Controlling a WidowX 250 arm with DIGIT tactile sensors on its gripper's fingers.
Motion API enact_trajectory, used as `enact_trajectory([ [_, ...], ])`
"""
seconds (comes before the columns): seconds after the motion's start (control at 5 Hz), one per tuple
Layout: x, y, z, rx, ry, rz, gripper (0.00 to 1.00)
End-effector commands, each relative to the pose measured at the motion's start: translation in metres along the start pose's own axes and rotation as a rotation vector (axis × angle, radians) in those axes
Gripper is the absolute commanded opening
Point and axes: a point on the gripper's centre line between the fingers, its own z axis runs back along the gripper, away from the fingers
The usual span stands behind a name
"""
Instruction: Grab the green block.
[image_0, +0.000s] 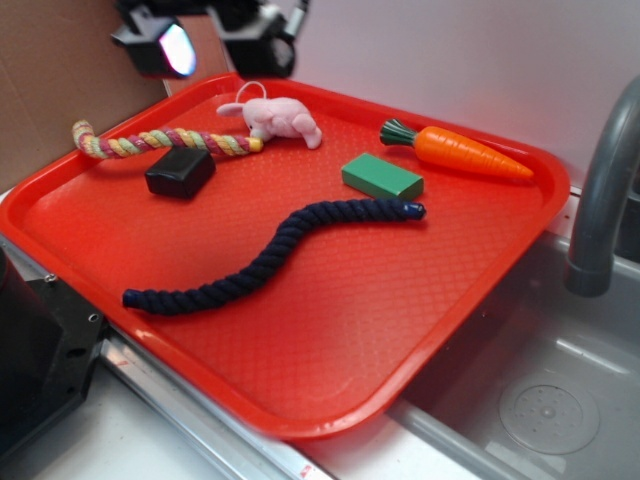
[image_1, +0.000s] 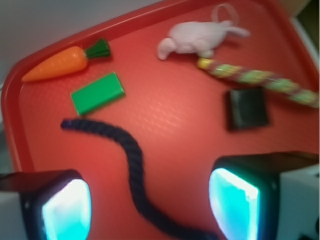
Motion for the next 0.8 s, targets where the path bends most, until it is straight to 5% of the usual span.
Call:
enact_trajectory([
  [0.0,0.030,-0.007,-0.011,-0.036,-0.057,0.064,1.00],
  [0.4,0.030,-0.007,-0.011,-0.036,-0.057,0.064,1.00],
  [0.6,0.049,-0.023,-0.056,0.033,-0.003,0.067,1.00],
])
